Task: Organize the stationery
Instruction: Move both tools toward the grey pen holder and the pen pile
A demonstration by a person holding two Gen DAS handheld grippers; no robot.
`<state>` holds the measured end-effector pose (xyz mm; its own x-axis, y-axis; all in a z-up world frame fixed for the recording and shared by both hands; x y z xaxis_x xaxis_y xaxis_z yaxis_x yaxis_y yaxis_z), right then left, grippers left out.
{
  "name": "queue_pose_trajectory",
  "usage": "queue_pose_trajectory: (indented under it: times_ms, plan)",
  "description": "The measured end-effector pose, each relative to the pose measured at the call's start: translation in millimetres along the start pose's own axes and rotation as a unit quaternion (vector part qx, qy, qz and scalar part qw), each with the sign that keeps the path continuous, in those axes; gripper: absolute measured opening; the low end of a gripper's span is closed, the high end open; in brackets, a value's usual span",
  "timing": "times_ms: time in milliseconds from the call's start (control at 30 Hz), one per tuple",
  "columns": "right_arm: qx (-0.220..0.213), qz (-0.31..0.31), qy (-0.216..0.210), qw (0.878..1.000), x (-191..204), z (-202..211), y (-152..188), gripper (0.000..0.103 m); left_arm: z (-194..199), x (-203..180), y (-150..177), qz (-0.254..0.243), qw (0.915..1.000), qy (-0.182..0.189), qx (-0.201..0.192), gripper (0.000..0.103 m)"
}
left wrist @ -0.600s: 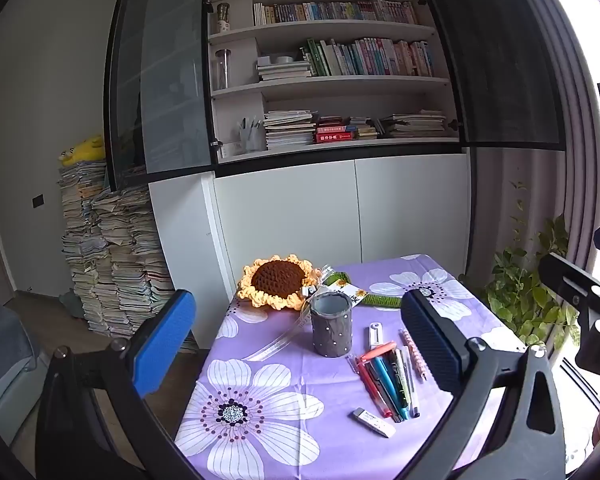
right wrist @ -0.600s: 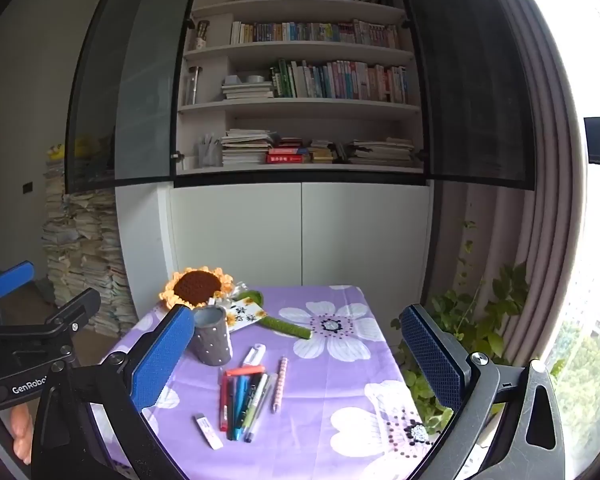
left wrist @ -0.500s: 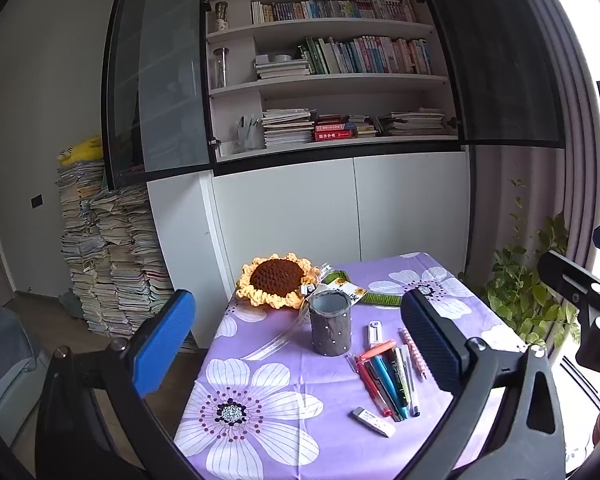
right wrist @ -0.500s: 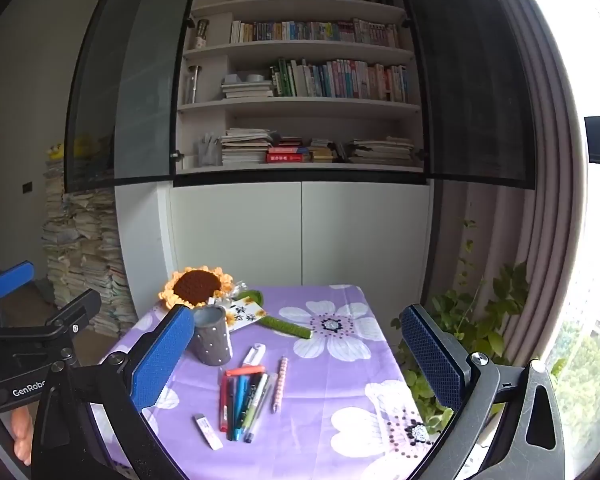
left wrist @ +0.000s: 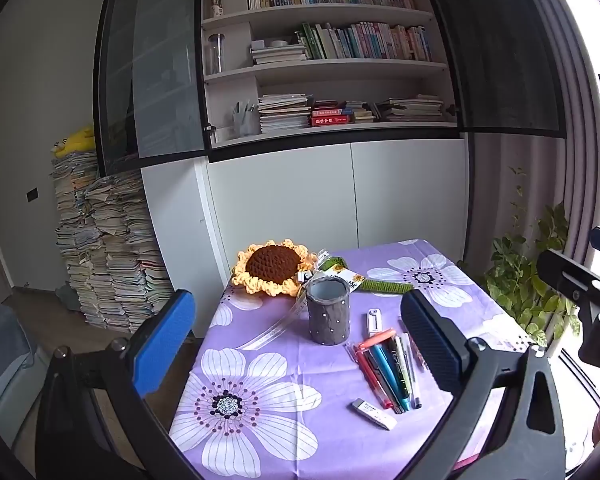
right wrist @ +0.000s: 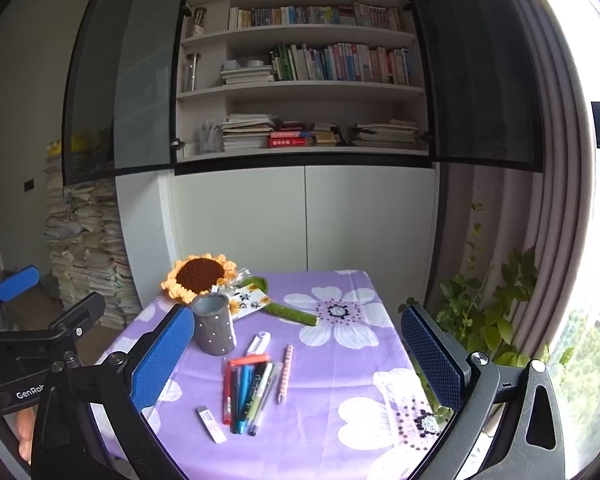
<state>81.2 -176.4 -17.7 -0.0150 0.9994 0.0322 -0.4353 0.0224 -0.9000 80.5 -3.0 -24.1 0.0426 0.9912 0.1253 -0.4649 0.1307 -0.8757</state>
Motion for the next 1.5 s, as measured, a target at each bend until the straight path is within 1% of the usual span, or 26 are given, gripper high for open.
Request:
queue_pose_trajectory:
  times_ms: [200,500,933,1500]
  plan:
    - [0.003,-0.003,-0.002,1.000,-4.5,-4.0,0.6,0.103,-6.7,-0.4,3.4,-0.001,1.0000,0.002,0.009,0.102]
    - [0.006,-0.005,-0.004,1.000,-6.2,-6.1,2.5,0.103,-11.7,-1.5,4.6,-0.005,0.9999,0.007,0.013,0.102]
    - [0.028,-0.005,-0.009,1.000,-3.5,-19.1,5.4,0.103,-25.3,-3.4,8.1,-0.006,0.9994,0.015,0.031,0.102]
    - [0.049,-0.022,-0.010,0.999,-12.0,-32.3,8.2,0.103,-35.3,-13.0,10.6,-0.014,0.9989,0.025,0.036,0.102]
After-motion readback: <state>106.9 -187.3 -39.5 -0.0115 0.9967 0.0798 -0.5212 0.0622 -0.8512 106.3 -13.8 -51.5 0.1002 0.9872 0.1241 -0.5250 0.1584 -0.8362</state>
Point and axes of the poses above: each gripper's, at about its wrist camera, not at the fingertips, and z roughly against the way its jaws point, x to its left, y to its underside, the point moved 7 cm from there along -z, roughly the way its jaws point, and after that the axes turned 12 degrees about x, right-handed, at the moved point
